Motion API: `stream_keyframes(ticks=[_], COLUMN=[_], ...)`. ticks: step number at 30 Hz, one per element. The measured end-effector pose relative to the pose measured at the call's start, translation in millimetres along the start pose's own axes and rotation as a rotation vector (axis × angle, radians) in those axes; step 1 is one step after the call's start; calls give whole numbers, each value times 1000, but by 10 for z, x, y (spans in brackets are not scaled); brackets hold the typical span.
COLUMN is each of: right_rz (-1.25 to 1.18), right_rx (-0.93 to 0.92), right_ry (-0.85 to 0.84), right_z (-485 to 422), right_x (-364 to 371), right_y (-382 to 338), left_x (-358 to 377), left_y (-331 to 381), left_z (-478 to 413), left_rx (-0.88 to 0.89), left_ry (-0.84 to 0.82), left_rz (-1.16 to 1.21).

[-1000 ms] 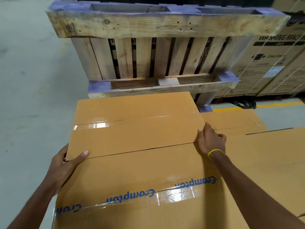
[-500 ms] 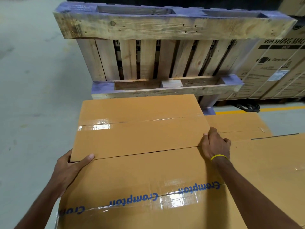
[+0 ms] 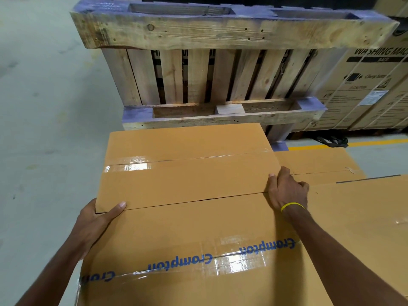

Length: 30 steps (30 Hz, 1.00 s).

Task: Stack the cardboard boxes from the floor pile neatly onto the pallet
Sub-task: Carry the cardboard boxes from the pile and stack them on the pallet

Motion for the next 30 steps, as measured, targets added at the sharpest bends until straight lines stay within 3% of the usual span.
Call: stream_keyframes(ticks=[13, 18, 23, 30], right_rz=[222, 203, -50, -627], right_rx=[60, -2, -55, -24], right_ry=[-80, -194, -301, -332], right_z=[17, 283, 900, 1631], right_x=[-7, -123, -251, -748], right_y=[-101, -190, -321, -376], left_x=[13, 3, -46, -83], left_y=[63, 121, 121, 4], left_z=[80, 166, 527, 1424], left_rx=[23, 49, 44, 1], left_ry=[-37, 72, 216, 172], left_rz=[-29, -139, -210, -200])
Point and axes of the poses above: each hand's wrist, its own z-axis away from the middle knuckle, its own x-axis out of the palm, y = z × x, the point moved 3 cm from there along -z, towards the middle knuckle, and after that the axes turned 12 degrees about -x, right-handed, at the moved point
